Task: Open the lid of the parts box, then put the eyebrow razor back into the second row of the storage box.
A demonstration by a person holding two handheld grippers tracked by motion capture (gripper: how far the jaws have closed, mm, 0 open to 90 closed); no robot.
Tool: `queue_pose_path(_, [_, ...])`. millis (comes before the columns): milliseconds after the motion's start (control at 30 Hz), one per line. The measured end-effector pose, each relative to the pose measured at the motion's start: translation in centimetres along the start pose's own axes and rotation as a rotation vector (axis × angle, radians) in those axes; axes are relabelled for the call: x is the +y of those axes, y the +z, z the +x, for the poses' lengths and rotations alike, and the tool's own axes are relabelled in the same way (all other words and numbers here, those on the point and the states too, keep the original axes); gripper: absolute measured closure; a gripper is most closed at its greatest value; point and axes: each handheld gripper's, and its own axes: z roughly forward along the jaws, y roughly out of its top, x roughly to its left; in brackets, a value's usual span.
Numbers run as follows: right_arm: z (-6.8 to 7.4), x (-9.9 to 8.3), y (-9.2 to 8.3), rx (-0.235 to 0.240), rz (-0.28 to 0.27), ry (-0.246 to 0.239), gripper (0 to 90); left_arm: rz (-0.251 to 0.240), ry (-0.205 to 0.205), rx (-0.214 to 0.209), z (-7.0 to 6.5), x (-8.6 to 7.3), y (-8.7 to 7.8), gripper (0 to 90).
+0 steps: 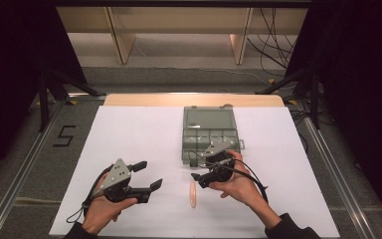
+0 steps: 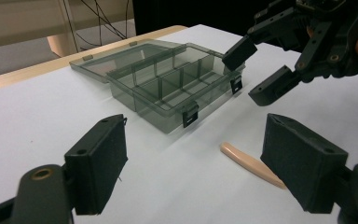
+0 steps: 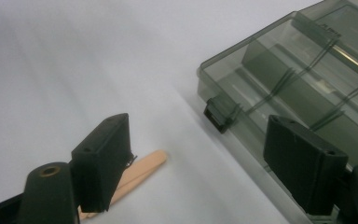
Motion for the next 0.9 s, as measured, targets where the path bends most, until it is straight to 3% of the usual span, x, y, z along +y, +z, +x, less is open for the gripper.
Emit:
queue_pose_path(300, [0.9, -0.3, 0.3, 0.004, 0.01, -0.008, 24.2, -0.005, 0.006, 0.003, -0.3, 0.0, -0.5, 20.9])
queue_pose_path(700, [3.0, -0.2, 1.8, 0.045, 0.116, -0.016, 25.9, -0.017, 0.007, 0.019, -0.7, -0.3, -1.7, 20.4])
queue_pose_path(900, [3.8, -0.3, 3.0, 0.068, 0.18, -0.046, 27.0, -0.023, 0.009, 0.022, -0.7, -0.3, -2.0, 20.4])
